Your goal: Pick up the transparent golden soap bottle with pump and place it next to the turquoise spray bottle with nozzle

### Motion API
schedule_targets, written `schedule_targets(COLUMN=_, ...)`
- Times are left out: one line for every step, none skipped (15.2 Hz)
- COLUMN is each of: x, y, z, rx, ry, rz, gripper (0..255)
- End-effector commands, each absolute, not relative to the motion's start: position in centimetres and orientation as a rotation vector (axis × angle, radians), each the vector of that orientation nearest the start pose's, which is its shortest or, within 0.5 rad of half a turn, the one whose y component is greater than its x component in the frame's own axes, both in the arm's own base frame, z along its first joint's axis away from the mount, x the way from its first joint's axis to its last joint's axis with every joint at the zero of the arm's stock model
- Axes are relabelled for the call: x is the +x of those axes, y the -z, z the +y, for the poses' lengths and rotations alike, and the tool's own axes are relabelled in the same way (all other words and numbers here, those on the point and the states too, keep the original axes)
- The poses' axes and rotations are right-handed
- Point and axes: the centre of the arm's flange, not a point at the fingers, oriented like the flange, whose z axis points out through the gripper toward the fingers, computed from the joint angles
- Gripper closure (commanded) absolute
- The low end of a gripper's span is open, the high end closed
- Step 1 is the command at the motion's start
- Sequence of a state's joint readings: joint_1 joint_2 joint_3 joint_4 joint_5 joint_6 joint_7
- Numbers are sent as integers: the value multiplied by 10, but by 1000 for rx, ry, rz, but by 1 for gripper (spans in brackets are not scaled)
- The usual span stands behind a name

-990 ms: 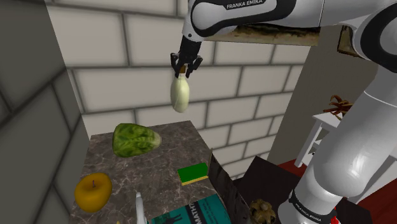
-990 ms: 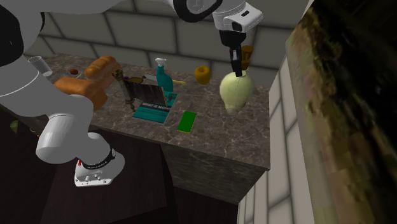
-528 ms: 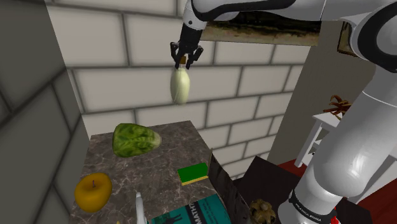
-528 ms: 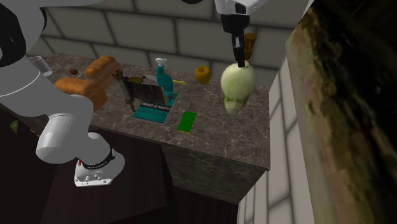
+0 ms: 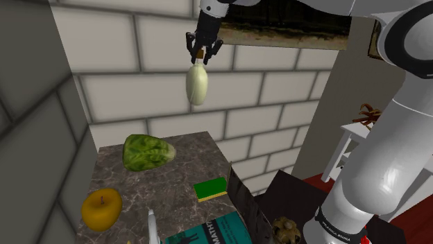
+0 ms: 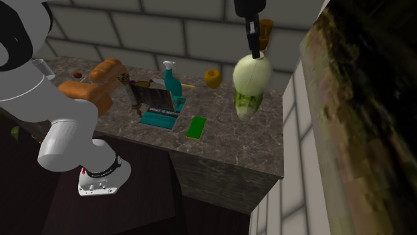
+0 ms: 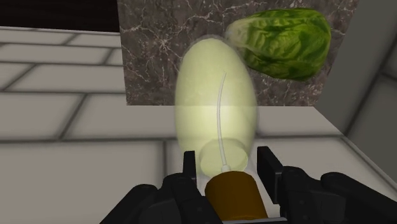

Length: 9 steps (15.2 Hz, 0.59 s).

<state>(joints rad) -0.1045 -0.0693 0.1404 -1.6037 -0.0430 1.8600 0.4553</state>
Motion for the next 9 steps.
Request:
schedule_targets(x=559, y=-687, z=20, rx=-3007, ry=509, rz=629, gripper=255)
schedule_targets(x=559, y=-692, z=20, rx=-3007, ry=509, rz=629, gripper=255)
schedule_targets(x=559, y=-697, z=20, rx=-3007, ry=509, rz=629, gripper=255)
schedule_targets(x=559, y=-700, z=20, rx=-3007, ry=509, rz=629, gripper=255)
schedule_targets(x=551, y=-700, z=31, rx=-3007, ry=509, rz=629, gripper=255)
schedule_targets(x=543, y=-700, z=41, rx=-3007, ry=509, rz=629, gripper=255)
schedule_targets(x=536, y=-701, z=52, rx=-3007, ry=509, rz=629, gripper=255)
schedule_targets(x=528, y=-701, z=63, rx=-3007, ry=509, rz=629, gripper=255)
schedule_targets(x=520, y=-701, z=73, rx=-3007, ry=509, rz=629, gripper=255)
